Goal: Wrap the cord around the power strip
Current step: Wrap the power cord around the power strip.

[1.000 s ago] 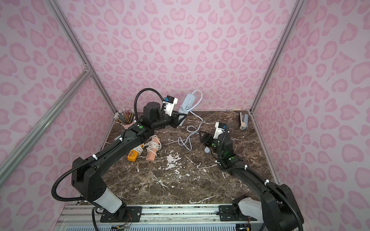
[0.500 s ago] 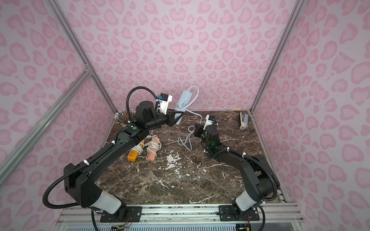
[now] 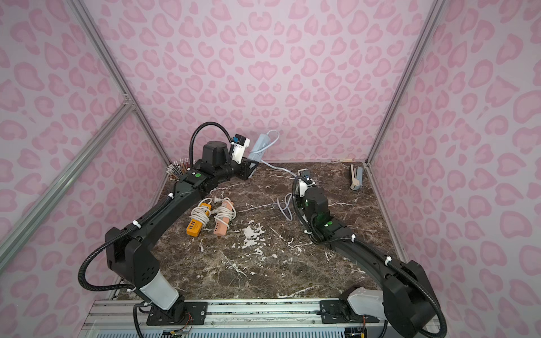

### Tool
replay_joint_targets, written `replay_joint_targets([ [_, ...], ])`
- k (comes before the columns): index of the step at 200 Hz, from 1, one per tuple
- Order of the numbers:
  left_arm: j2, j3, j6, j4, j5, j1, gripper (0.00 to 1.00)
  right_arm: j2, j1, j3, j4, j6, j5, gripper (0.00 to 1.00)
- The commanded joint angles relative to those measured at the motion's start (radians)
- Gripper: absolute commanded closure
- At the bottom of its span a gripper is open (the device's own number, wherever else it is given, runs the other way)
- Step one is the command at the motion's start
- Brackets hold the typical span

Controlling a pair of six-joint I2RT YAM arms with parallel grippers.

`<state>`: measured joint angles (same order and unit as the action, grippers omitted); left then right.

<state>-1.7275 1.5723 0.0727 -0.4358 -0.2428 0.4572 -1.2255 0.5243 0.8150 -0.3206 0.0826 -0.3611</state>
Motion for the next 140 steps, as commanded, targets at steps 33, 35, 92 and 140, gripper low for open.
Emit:
replay_joint_targets([
  [33, -0.077, 0.06, -0.283, -0.259, 0.017, 0.069, 0.97, 0.025, 0.033, 0.241, 0.047, 0.471, 0.067, 1.0],
  [35, -0.078, 0.061, -0.284, -0.262, 0.006, 0.073, 0.97, 0.018, 0.033, 0.255, 0.056, 0.482, 0.063, 1.0],
  [92, -0.058, 0.051, -0.388, -0.317, -0.418, 0.176, 0.97, -0.177, -0.154, 0.595, 0.412, 0.554, 0.291, 1.0],
  [140, 0.066, -0.015, -0.496, -0.289, -0.691, 0.211, 0.97, -0.322, -0.288, 0.764, 0.594, 0.426, 0.772, 1.0],
])
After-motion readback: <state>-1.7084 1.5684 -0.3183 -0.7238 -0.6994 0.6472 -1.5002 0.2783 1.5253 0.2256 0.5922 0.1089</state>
